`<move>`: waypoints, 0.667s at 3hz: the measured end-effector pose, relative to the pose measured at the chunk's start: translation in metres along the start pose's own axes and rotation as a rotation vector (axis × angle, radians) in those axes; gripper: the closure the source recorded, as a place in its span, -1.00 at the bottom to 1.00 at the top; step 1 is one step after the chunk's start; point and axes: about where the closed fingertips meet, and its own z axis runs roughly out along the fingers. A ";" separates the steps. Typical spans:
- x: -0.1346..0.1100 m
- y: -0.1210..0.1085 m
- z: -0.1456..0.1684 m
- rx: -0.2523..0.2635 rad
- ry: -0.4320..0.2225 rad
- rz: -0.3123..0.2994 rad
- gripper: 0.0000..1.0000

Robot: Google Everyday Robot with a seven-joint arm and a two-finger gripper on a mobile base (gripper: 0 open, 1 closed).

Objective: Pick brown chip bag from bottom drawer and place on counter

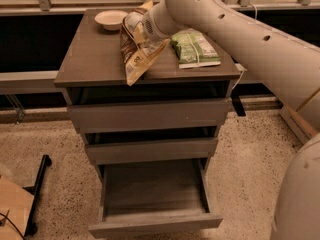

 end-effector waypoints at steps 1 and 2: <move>0.000 0.001 0.001 -0.002 0.001 0.000 -0.44; 0.001 0.003 0.004 -0.006 0.004 -0.002 -1.00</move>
Offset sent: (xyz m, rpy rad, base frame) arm 0.0000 0.0011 -0.0009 -0.0003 0.0013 0.0016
